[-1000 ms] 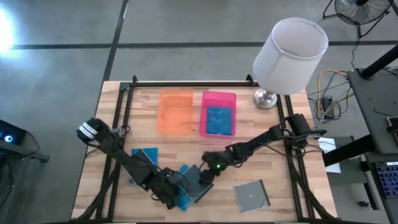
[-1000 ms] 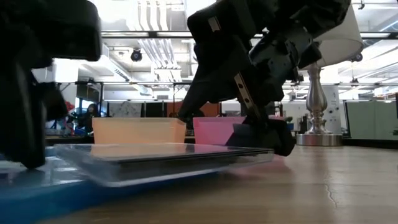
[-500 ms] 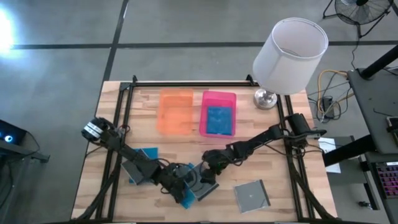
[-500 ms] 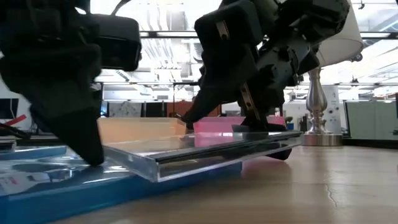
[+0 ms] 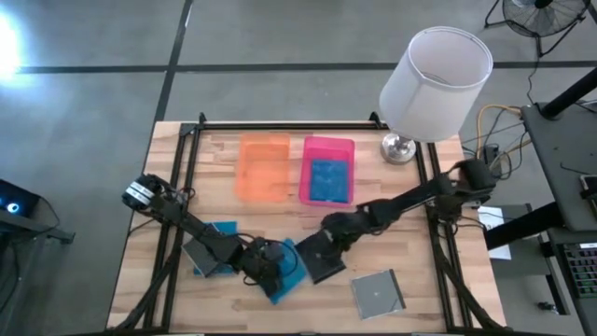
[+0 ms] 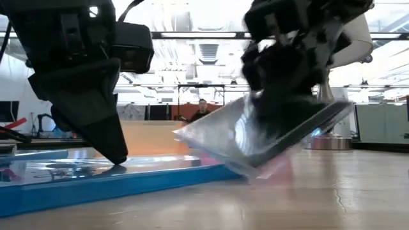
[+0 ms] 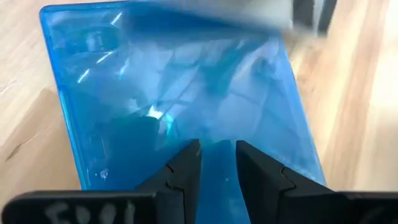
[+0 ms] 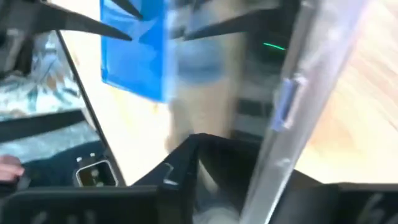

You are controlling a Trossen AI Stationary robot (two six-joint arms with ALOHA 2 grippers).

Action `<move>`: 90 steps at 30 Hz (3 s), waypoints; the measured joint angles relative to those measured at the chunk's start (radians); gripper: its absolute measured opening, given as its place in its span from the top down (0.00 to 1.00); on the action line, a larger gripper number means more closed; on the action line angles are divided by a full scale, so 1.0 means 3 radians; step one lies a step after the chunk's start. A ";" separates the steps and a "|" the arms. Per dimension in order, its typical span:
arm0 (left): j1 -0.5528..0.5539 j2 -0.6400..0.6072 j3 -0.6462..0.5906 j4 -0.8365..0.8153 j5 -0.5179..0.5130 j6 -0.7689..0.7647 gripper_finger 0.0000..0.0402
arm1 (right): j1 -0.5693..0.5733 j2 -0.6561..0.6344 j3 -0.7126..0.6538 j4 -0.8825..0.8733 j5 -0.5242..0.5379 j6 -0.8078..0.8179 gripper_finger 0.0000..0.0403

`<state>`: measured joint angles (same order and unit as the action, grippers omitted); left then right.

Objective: Pick & place jewel cases by type
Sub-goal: Put the middle black CD case into the orange bin, then put the left black CD case into the orange bin

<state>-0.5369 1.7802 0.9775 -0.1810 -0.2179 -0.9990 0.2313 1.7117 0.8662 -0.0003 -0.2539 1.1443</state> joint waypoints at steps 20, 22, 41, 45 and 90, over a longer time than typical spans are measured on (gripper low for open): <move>-0.0930 -0.1928 -0.0270 -0.0930 -0.2400 -0.1091 0.78 | -0.0600 -0.0085 0.0735 0.0705 0.1362 0.0628 0.97; -0.1032 -0.2199 -0.0251 -0.0955 -0.2590 -0.0956 0.78 | -0.0777 0.0154 0.1036 0.0633 0.1173 0.0500 0.97; -0.1244 -0.3840 -0.0123 0.0064 -0.2699 0.1731 0.78 | -0.1613 0.2112 0.3604 -0.1054 0.0580 0.0562 0.97; -0.1246 -0.3951 -0.0124 0.0054 -0.2620 0.1847 0.78 | -0.1669 0.2417 0.4089 -0.1419 0.0397 0.0610 0.97; -0.1308 -0.1903 -0.0395 -0.3345 0.1256 -0.1738 0.78 | -0.0222 0.2406 0.4913 -0.2922 0.0141 -0.1075 0.28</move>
<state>-0.9294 1.2092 0.8590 -1.1844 0.1589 -1.5204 0.1648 2.4333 2.3401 -0.8768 -0.2115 0.8218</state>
